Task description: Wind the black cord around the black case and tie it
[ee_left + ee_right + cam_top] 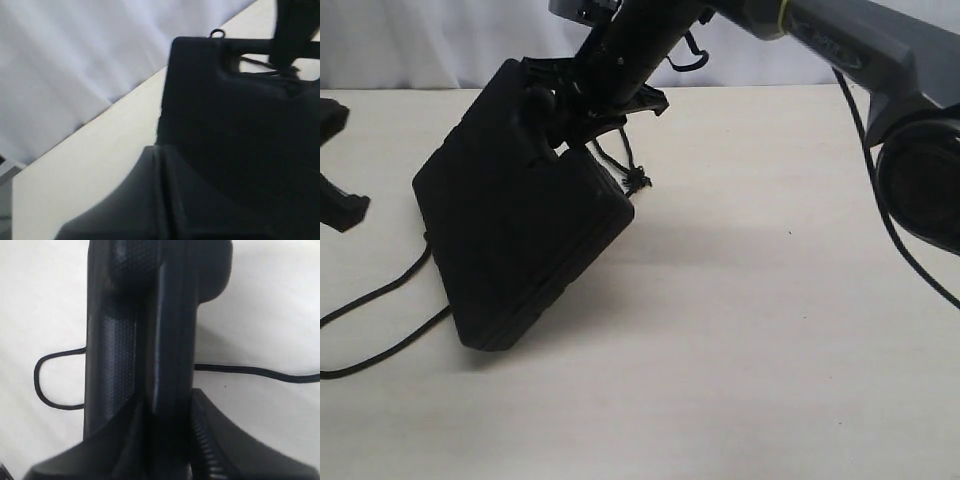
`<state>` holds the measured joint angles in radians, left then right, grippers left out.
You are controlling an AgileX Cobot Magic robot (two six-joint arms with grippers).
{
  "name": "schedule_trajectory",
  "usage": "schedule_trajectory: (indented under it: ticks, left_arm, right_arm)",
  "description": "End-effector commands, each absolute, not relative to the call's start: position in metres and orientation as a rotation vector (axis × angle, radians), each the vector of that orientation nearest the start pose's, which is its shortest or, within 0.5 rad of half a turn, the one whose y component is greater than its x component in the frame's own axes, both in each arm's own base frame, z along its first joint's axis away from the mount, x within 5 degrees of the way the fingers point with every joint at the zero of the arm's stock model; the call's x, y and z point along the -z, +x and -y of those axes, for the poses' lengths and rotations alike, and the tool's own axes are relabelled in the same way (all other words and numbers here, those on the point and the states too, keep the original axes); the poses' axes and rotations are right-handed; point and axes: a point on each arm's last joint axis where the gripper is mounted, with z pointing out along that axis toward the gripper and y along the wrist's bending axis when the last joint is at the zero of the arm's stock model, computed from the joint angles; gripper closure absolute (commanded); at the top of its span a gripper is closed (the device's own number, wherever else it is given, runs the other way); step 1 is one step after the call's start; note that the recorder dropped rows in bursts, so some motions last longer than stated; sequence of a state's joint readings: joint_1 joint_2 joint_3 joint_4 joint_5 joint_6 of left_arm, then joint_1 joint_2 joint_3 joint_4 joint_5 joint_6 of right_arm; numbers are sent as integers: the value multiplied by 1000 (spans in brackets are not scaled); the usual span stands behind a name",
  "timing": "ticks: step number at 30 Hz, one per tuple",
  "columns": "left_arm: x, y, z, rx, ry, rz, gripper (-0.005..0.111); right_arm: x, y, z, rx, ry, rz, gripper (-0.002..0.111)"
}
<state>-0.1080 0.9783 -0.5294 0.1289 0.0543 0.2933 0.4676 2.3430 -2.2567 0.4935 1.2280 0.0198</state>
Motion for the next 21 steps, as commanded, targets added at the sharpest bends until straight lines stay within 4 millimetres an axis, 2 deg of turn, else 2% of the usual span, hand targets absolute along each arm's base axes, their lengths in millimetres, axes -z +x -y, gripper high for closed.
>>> schedule_trajectory:
  ticks: [1,5,8,11,13,16,18,21]
  left_arm:
    - [-256,202,37,-119,554,-1949,104]
    - [-235,208,52,-73,634,-2001,84]
    - [-225,213,70,-24,709,-1981,59]
    - [-210,218,86,10,793,-1985,41]
    - [-198,220,94,15,858,-2006,38]
    - [-181,226,101,26,901,-2028,38]
    - [-178,230,103,28,904,-2018,38]
    - [-183,232,104,30,892,-1989,38]
  right_arm:
    - [-262,430,-266,-885,-500,-2730,104]
    - [-263,429,-267,-905,-486,-2733,104]
    - [-263,430,-268,-928,-452,-2729,104]
    - [-264,431,-268,-931,-431,-2722,104]
    - [-264,431,-268,-932,-427,-2721,104]
    - [-264,431,-268,-933,-420,-2723,104]
    - [-264,431,-268,-933,-420,-2723,104]
    - [-264,431,-268,-933,-421,-2725,104]
